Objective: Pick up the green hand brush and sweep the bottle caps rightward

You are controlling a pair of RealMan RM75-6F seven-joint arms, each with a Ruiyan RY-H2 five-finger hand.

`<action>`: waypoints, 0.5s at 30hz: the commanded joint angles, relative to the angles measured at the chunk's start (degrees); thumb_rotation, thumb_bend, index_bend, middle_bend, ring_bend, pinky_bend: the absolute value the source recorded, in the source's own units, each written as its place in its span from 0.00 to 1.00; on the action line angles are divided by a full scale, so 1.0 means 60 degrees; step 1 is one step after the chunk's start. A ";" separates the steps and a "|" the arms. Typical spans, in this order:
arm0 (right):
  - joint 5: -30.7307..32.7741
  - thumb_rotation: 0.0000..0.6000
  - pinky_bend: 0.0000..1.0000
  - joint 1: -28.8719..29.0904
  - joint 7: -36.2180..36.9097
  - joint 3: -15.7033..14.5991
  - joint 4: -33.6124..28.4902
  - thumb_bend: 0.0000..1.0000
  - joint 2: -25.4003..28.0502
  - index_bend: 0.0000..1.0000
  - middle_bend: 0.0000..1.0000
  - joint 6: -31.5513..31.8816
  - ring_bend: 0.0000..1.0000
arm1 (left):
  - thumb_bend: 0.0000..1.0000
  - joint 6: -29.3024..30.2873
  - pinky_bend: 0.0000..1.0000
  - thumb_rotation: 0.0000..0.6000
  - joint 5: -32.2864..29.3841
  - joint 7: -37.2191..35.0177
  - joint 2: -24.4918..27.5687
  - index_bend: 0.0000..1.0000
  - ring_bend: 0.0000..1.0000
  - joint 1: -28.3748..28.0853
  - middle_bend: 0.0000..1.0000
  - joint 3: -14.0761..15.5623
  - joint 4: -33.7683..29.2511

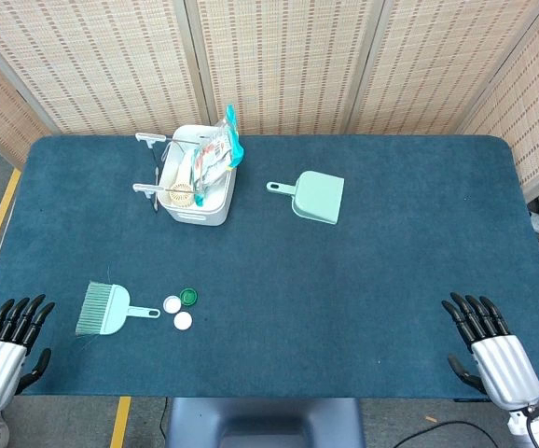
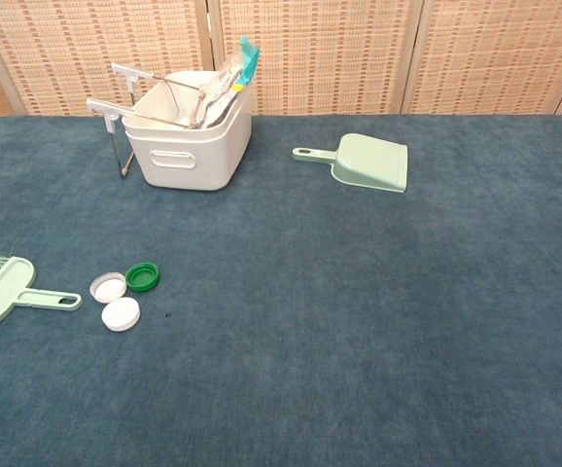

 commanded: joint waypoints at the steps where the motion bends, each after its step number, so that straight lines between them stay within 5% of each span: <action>1: 0.0017 1.00 0.00 0.0010 -0.0010 0.0009 0.0004 0.27 -0.0019 0.00 0.01 -0.0022 0.00 | 0.45 -0.0063 0.04 1.00 0.0010 0.0006 -0.0035 0.06 0.00 -0.0030 0.00 0.0016 0.0022; 6: -0.0031 1.00 0.00 0.0003 -0.0020 -0.0011 -0.0011 0.27 -0.0009 0.00 0.01 0.0003 0.00 | 0.45 -0.0317 0.08 1.00 0.0144 -0.0105 -0.0276 0.07 0.00 -0.0250 0.01 0.0027 0.0195; 9: -0.0133 1.00 0.00 -0.0044 -0.0026 -0.0007 0.0016 0.27 -0.0010 0.00 0.01 0.0166 0.00 | 0.45 -0.0388 0.23 1.00 0.0255 0.0116 -0.0708 0.09 0.04 -0.0421 0.08 -0.0077 0.0524; 15: -0.0309 1.00 0.00 -0.0110 -0.0049 -0.0056 -0.0005 0.27 -0.0007 0.00 0.01 0.0335 0.00 | 0.45 -0.0790 0.68 1.00 0.0195 0.0997 -0.1615 0.21 0.42 -0.0895 0.28 -0.0449 0.0977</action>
